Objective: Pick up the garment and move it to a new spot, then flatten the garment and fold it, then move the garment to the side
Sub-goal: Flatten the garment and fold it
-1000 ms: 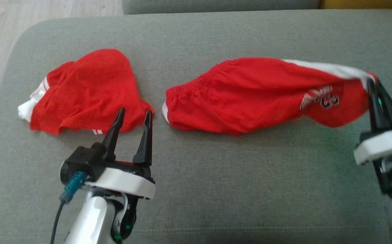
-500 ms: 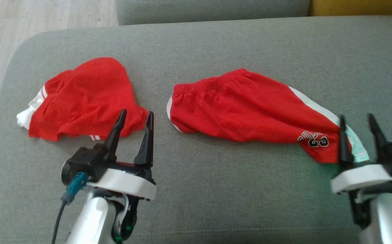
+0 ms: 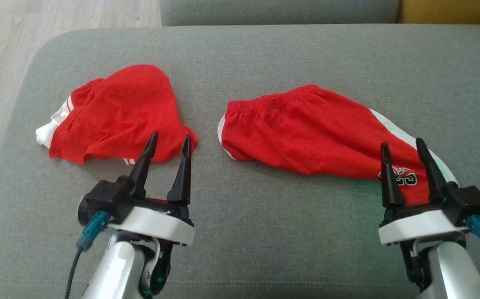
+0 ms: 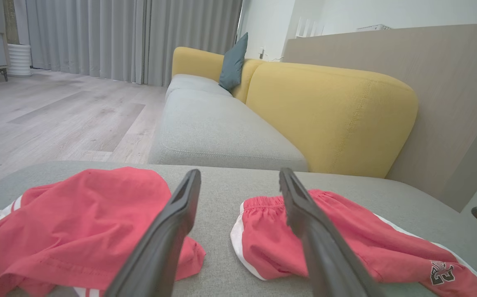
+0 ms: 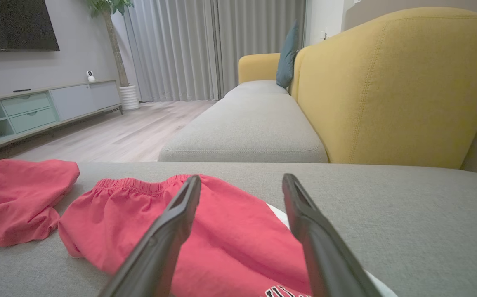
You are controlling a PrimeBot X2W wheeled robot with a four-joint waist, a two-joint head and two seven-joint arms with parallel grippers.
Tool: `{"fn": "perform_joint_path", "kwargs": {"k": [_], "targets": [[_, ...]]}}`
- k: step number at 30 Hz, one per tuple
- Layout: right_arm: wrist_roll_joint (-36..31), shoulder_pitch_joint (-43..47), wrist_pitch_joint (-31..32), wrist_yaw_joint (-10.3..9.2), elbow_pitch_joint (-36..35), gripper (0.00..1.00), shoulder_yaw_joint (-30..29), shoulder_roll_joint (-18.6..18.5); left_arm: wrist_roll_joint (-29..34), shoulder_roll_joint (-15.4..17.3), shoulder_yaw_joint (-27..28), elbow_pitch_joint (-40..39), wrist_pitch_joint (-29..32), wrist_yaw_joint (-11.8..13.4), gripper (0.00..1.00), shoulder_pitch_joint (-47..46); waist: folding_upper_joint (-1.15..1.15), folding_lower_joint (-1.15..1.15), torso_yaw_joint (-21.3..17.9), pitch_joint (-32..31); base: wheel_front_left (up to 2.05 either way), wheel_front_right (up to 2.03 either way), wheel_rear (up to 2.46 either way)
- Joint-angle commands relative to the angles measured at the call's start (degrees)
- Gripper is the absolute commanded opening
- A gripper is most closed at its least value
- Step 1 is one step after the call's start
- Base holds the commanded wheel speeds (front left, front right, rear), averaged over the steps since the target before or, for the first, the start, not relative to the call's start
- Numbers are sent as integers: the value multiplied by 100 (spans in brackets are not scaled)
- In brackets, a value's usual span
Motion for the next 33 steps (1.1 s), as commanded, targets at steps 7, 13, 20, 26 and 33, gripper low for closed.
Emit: {"fn": "perform_joint_path", "kwargs": {"k": [7, 13, 20, 26, 33], "targets": [[38, -778, 164, 43, -81, 100, 30, -16, -43, 15, 90, -193, -29, 11, 100, -231, 0, 0, 236, 226, 0, 0, 0], [39, -1799, 909, 43, 576, 100, -122, -352, -71, 15, -17, -165, -29, 8, 100, -384, 0, 0, 512, 569, 0, 0, 0], [573, -2811, 2145, 43, 1830, 100, -220, -761, -117, 15, -171, -130, -29, 5, 100, -595, 0, 0, 864, 926, 0, 0, 0], [1284, -3060, 2719, 43, 2320, 100, 421, -1243, -175, 15, -241, -110, -29, 52, 100, -679, 0, 0, 1060, 1033, 0, 0, 0], [1929, -2973, 3003, 43, 2443, 100, 1050, -1572, -167, 15, -196, -96, -29, 74, 100, -673, 0, 0, 1060, 1037, 0, 0, 0]]}}
